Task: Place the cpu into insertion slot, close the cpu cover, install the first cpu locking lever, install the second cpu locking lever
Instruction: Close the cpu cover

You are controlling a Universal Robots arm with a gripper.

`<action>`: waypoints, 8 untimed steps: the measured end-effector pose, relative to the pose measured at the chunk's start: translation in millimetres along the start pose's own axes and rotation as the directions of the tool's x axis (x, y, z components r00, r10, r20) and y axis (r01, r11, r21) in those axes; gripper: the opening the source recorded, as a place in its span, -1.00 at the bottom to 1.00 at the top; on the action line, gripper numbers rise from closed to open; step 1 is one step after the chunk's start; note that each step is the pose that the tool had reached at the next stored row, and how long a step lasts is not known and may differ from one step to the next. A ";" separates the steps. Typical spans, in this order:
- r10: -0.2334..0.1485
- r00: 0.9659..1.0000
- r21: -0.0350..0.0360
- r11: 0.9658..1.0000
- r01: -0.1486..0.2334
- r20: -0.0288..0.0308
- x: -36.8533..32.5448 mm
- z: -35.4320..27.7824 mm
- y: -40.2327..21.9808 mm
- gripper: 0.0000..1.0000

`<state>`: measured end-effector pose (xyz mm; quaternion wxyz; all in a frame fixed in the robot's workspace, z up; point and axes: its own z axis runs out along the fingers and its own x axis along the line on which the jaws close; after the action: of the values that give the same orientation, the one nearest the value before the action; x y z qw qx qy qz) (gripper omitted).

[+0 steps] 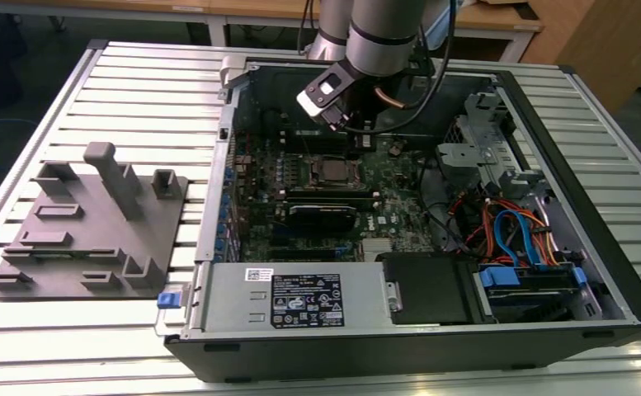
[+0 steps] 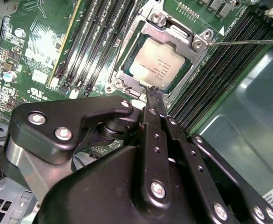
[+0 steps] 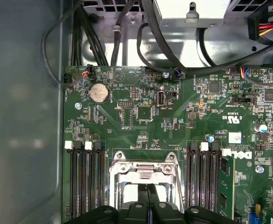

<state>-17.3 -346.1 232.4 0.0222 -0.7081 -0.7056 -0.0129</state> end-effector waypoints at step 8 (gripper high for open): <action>0.000 1.000 0.000 1.000 0.000 0.000 0.0 0.1 -0.3 -0.79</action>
<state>-17.6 -346.1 232.2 0.0222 -0.7081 -0.7056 -0.0130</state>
